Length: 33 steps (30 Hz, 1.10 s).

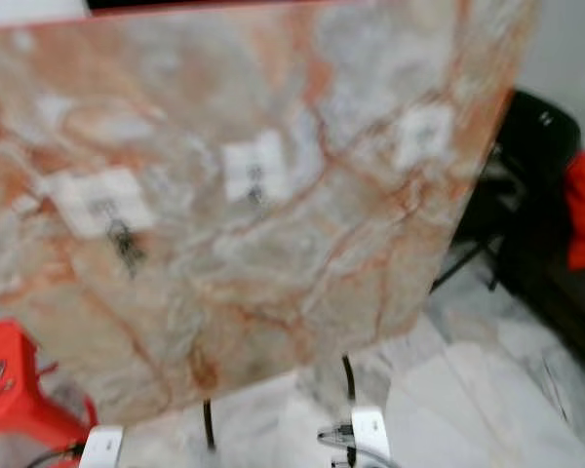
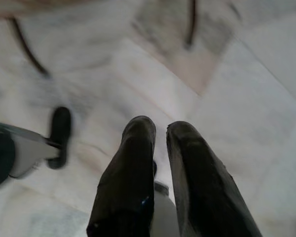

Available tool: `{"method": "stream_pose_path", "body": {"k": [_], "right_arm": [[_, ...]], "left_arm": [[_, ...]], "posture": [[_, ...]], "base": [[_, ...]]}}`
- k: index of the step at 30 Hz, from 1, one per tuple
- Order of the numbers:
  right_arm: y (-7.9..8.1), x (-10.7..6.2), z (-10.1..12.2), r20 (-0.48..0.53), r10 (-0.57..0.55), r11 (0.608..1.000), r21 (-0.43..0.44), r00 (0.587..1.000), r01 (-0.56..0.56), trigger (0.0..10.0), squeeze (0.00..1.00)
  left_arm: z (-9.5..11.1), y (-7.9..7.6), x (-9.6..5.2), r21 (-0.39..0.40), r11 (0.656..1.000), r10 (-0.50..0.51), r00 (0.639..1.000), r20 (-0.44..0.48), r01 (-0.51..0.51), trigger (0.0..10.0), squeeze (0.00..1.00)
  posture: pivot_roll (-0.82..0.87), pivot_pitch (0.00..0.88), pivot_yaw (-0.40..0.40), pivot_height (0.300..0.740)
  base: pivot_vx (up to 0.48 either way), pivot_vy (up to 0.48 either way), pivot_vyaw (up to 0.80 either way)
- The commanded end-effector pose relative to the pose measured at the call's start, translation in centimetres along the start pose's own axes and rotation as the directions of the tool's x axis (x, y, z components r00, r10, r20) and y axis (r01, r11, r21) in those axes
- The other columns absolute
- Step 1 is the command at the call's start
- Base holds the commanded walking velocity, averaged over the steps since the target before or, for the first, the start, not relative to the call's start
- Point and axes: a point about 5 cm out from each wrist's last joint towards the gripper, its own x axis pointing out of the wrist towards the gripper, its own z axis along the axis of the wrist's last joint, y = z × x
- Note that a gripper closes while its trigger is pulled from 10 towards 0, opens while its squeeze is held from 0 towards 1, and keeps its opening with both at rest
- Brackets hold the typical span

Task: Hang keys on a hook

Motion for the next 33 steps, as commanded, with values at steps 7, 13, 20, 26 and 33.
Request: {"method": "stream_pose_path", "body": {"k": [7, 13, 20, 26, 33], "right_arm": [[-0.4, -0.1, -0.4, -0.016, -0.01, 1.0, -0.012, 1.0, 0.01, 10.0, 0.0], [-0.2, -0.1, -0.6, -0.018, -0.033, 0.999, 0.02, 0.999, 0.034, 10.0, 0.0], [-0.1, -0.1, -0.7, -0.022, -0.044, 0.999, 0.029, 0.999, 0.044, 10.0, 0.0], [-0.2, -0.1, -0.6, -0.016, -0.072, 0.996, 0.05, 0.997, 0.073, 10.0, 0.0], [-0.2, -0.1, 0.0, 0.035, -0.144, 0.985, 0.104, 0.989, 0.14, 10.0, 0.0]], "left_arm": [[0.1, -0.6, 0.1, 0.004, 1.0, -0.014, 1.0, 0.007, 0.014, 10.0, 0.0], [0.0, -0.7, 0.1, 0.021, 0.999, -0.026, 1.0, 0.005, 0.026, 10.0, 0.0], [0.1, -0.6, 0.1, 0.026, 0.999, -0.027, 1.0, 0.005, 0.027, 10.0, 0.0], [0.4, -0.7, 0.2, 0.009, 1.0, -0.028, 1.0, 0.014, 0.027, 10.0, 0.0], [1.2, -0.6, 0.3, 0.02, 0.999, -0.03, 0.999, 0.028, 0.029, 10.0, 0.0]], "posture": [[0.01, 0.0, -0.017, 0.74], [0.0, 0.0, -0.002, 0.74], [0.0, 0.0, 0.007, 0.74], [0.0, 0.0, 0.007, 0.74], [-0.02, 0.0, 0.024, 0.74]], "base": [[0.0, 0.0, 0.8], [0.0, 0.0, 0.27], [0.0, 0.0, 0.0], [0.0, 0.0, 0.0], [0.0, 0.0, 0.0]]}}
